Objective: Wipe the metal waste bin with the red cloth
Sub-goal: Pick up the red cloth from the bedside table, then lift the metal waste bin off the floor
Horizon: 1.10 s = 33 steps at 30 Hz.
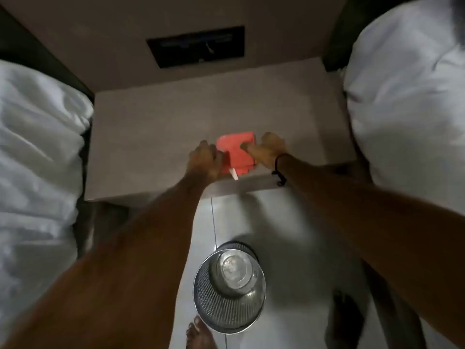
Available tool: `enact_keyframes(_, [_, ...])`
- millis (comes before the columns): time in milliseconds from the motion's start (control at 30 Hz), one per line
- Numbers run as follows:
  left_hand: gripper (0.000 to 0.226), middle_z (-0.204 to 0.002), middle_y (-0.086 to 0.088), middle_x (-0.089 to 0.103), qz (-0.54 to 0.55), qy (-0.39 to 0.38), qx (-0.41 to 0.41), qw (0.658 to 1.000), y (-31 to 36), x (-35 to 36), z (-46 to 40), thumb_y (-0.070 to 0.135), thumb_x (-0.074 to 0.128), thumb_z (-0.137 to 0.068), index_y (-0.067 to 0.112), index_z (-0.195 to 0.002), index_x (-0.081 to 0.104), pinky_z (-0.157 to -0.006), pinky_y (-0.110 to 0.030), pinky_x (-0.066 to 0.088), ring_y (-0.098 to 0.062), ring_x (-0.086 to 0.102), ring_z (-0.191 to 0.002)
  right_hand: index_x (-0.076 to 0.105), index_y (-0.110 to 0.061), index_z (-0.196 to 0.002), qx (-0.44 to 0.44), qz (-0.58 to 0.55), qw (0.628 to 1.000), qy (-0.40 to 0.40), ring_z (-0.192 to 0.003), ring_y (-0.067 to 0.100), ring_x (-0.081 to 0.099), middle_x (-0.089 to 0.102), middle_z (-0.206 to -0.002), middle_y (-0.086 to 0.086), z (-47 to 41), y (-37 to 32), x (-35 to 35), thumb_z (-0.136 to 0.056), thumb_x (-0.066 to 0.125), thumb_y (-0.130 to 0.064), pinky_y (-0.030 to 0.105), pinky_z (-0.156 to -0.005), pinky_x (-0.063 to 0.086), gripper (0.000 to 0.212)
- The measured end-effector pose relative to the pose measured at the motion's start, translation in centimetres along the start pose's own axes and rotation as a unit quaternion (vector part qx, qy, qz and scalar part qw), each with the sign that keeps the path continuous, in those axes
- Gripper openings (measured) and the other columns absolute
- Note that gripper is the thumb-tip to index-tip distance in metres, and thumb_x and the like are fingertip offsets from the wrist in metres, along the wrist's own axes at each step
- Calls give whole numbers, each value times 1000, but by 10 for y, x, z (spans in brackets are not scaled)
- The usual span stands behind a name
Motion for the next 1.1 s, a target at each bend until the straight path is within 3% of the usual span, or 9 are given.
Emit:
enact_keyframes(100, [37,-120,-25,68,42,24,-56,997,-18,22,-21,30,56,-99,-2,-117,59,-87,-44,51,-43,64,-111,73,-13,-118,15,-29,999,-21,-91,24,65,71,-109,6,-20,6,26,-80,77,-41,16,-60,43,48])
enact_keyframes(200, [32,-110,-14,69,133,7,-133,982,-32,34,-22,23,68,-87,5,-113,64,-79,-35,55,-34,66,-104,76,-12,-106,31,-63,997,-31,-78,18,63,65,-94,3,-25,15,35,-76,82,-31,16,-54,45,36])
enact_keyframes(333, [28,-101,-11,71,365,-21,-198,909,-32,35,12,9,69,-82,3,-109,69,-57,-25,55,-30,70,-94,65,-17,-71,80,-207,972,-74,-40,6,60,66,-80,5,-4,35,43,-78,82,-16,14,-35,39,18])
enact_keyframes(500, [21,-102,-7,70,505,-121,-226,824,-16,44,101,8,64,-88,8,-109,65,-69,-36,63,-26,68,-95,69,-32,-107,109,-312,906,-266,-85,4,78,81,-98,-16,91,71,52,-77,84,-43,23,-69,53,36])
enact_keyframes(633, [22,-110,-13,71,545,-199,-247,776,-1,81,167,7,62,-91,7,-113,66,-87,-46,63,-31,70,-101,64,-23,-129,162,-447,819,-322,-110,19,76,80,-119,1,149,128,66,-85,81,-24,33,-82,64,47])
enact_keyframes(800, [16,-92,-19,73,391,-124,-254,876,-39,138,214,-2,61,-92,3,-105,70,-77,-42,63,-32,72,-76,69,-18,-121,239,-462,810,-270,-96,22,80,78,-118,11,188,222,81,-90,74,-10,34,-67,65,32])
enact_keyframes(900, [18,-102,-30,75,220,-103,-241,940,-70,176,251,4,58,-96,-5,-104,71,-95,-52,56,-43,72,-96,68,-13,-128,285,-418,841,-193,-106,31,73,71,-130,20,208,286,86,-87,74,-10,42,-71,65,41])
enact_keyframes(1000, [24,-107,-33,73,121,-176,-155,964,-70,220,281,6,51,-101,-10,-106,69,-98,-49,51,-45,67,-105,67,-4,-127,328,-357,860,-158,-112,41,69,68,-130,28,232,333,92,-86,73,-7,64,-95,57,42])
enact_keyframes(1100, [25,-104,-36,70,43,-194,-88,976,-63,239,291,3,45,-102,-12,-104,65,-92,-53,49,-49,65,-100,68,0,-120,342,-318,872,-147,-95,33,66,71,-119,27,249,356,94,-84,76,-4,61,-91,59,36])
Point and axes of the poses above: each hand's wrist, its own z-axis away from the middle knuckle, its own x-axis out of the palm, y = z × x, the point moved 10 cm from there along -z, towards the middle knuckle
